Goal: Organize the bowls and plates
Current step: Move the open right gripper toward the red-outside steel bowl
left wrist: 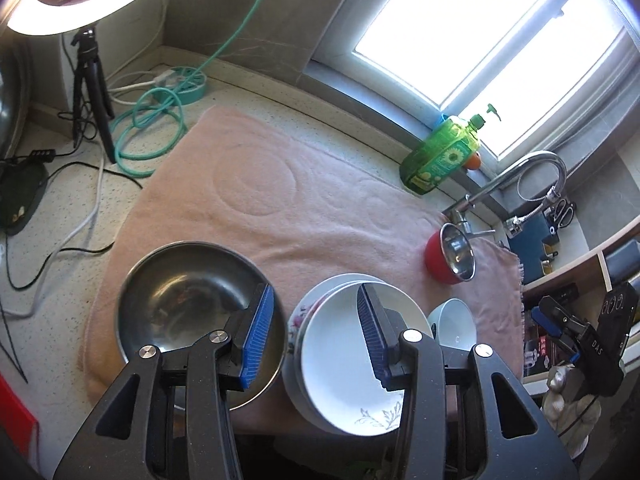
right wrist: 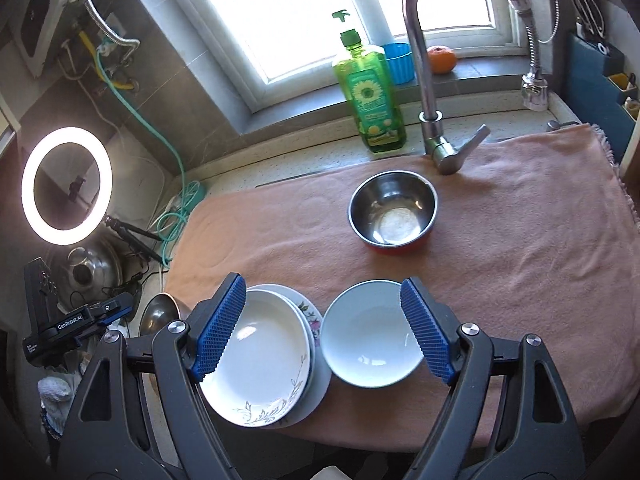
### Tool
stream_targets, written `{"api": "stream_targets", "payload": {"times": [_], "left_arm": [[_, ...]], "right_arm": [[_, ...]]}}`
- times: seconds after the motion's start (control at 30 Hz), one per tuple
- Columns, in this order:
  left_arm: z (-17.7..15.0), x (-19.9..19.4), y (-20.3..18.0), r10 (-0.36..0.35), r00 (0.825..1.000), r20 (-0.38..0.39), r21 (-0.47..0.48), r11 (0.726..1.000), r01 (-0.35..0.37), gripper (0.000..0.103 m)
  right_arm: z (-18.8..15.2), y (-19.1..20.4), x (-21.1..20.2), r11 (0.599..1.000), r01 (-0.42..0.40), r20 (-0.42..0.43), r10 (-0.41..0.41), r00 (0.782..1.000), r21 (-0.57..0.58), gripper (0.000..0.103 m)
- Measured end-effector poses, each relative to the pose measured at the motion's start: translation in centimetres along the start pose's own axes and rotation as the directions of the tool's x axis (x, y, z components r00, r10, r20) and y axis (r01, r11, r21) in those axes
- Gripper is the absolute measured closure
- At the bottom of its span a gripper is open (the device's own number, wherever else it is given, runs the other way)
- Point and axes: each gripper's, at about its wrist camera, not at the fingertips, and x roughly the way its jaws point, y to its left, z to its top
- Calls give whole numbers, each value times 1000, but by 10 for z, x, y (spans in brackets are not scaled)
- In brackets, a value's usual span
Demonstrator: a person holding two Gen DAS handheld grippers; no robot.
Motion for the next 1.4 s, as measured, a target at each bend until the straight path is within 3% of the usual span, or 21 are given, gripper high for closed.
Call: {"api": "stream_targets", "payload": {"times": [0.3, 0.4, 0.6, 0.77, 0.97, 1.27, 1.4], "left_arm": [[12, 43, -37, -111, 989, -98, 121, 985, 123, 61], [11, 55, -52, -128, 984, -127, 151, 977, 147, 61], [8, 74, -86, -142, 977, -157, 183, 968, 170, 62], [4, 91, -113, -128, 981, -143, 158, 976, 150, 65], [-1, 127, -151, -119, 979, -163, 125, 982, 140, 83], [10, 172, -182, -76, 980, -185, 111, 989, 97, 84], [23, 186, -183, -56, 981, -186, 111, 991, 78, 84]], "right_arm": [[-10, -32, -8, 986, 107, 27, -111, 993, 126, 22], [-9, -46, -8, 981, 122, 27, -127, 992, 151, 29], [2, -77, 6, 985, 97, -1, -98, 995, 142, 37], [20, -97, 30, 995, 44, -61, -39, 997, 84, 51], [40, -121, 69, 996, -50, -131, 59, 990, 71, 59], [64, -136, 115, 989, -117, -191, 132, 973, 90, 63], [68, -134, 133, 990, -113, -207, 129, 970, 85, 67]]}}
